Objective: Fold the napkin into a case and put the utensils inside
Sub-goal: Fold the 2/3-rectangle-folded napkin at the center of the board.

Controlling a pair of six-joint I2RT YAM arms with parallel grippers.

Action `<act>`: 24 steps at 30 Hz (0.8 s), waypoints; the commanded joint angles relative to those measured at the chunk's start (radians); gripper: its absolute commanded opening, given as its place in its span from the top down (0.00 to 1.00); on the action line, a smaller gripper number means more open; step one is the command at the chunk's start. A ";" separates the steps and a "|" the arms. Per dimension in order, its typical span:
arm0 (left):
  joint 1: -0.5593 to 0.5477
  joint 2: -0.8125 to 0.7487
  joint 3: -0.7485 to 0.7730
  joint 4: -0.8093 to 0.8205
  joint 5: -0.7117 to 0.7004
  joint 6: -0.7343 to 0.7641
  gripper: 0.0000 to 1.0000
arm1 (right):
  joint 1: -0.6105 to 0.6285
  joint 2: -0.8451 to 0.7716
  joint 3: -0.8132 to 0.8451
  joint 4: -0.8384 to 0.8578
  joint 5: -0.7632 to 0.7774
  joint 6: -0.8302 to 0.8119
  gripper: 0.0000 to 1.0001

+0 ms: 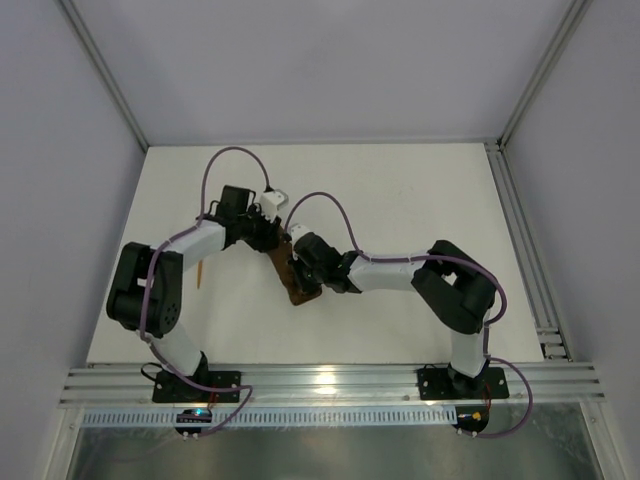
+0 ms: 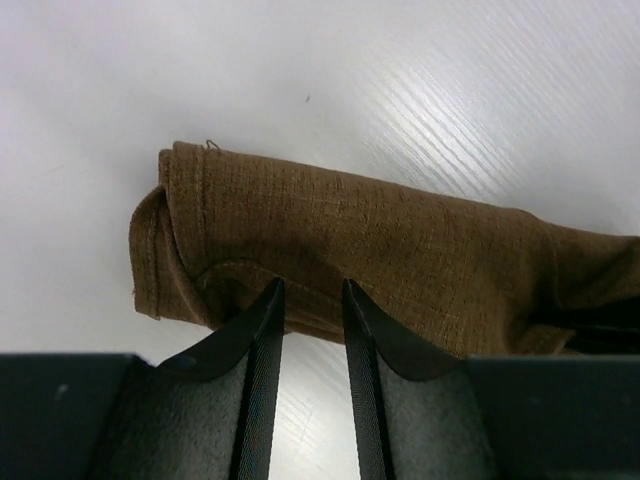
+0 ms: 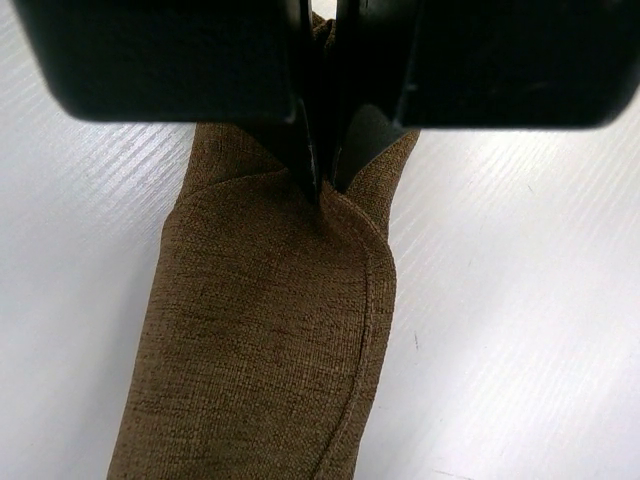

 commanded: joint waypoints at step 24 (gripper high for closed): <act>-0.072 0.158 0.090 -0.065 -0.236 0.077 0.91 | -0.011 -0.440 -0.282 0.244 -0.132 -0.125 0.54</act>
